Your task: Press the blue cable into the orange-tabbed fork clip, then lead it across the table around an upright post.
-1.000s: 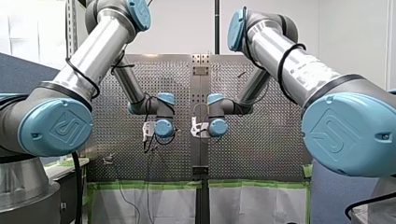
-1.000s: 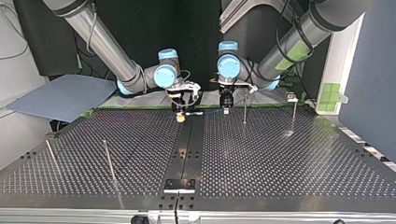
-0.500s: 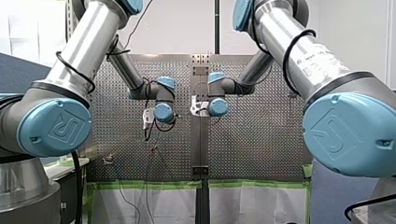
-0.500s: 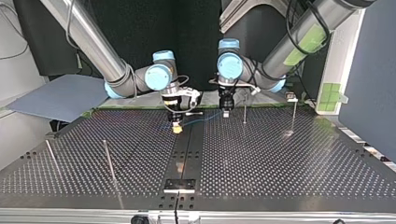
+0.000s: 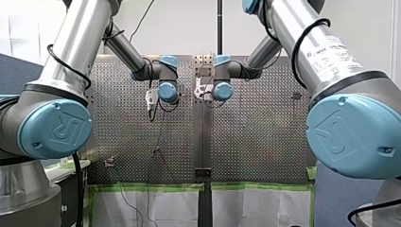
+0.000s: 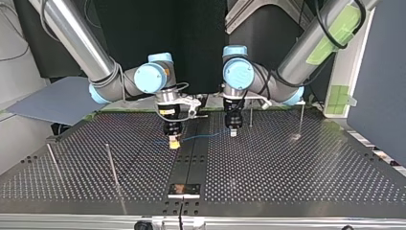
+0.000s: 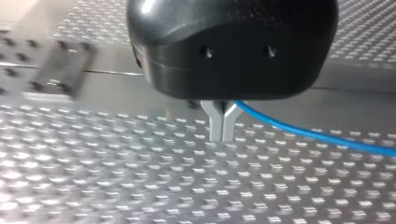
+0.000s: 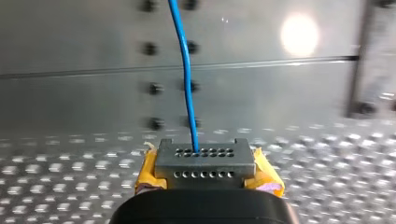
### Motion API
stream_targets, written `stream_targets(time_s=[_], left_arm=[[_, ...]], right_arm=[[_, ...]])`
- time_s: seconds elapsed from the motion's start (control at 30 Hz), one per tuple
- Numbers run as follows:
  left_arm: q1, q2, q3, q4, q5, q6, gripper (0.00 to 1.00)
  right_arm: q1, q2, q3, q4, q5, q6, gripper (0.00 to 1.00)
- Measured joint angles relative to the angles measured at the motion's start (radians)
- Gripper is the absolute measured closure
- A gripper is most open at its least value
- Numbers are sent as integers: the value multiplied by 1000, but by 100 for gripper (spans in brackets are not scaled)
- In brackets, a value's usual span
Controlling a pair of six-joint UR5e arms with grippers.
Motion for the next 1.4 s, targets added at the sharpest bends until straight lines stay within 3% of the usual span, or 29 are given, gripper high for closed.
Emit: stream_targets(time_s=[0.5,0.8,1.1,1.4], left_arm=[[-18,118,98,-106,-3,24,100],[-43,183,169,-145,-1,44,100],[-94,132,244,-216,-21,89,100],[-174,48,329,-269,-75,78,100]], right_arm=[[-7,-116,-29,41,-9,3,100],[-24,-171,-41,75,-9,6,100],[-59,-202,-43,101,-5,20,100],[-101,-241,-43,127,-2,20,100]])
